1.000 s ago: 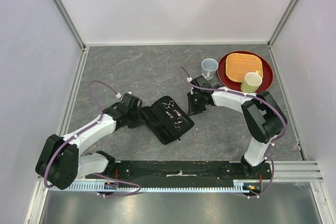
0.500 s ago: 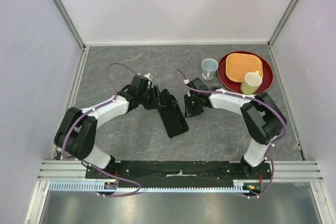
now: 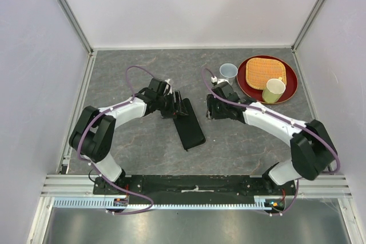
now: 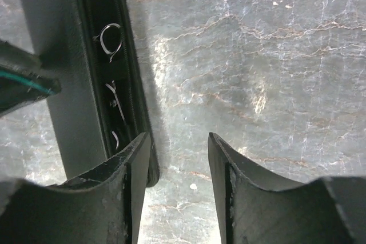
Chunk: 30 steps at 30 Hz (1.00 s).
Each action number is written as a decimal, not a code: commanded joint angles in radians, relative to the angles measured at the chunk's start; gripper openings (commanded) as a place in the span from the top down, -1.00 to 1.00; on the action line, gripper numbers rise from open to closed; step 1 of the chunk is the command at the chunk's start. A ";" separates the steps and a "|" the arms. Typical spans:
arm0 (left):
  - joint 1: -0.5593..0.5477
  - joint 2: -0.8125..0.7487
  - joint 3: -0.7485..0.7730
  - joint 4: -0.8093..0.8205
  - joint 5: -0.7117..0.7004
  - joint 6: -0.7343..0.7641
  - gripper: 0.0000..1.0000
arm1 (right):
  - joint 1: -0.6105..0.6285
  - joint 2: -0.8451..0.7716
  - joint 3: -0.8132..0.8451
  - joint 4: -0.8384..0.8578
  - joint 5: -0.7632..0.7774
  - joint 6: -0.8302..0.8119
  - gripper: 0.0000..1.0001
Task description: Sort the hair-cutting tools
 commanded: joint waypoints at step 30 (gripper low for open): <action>0.002 0.168 0.033 -0.196 -0.071 0.026 -0.43 | 0.465 0.040 -0.164 0.237 -0.089 0.144 0.18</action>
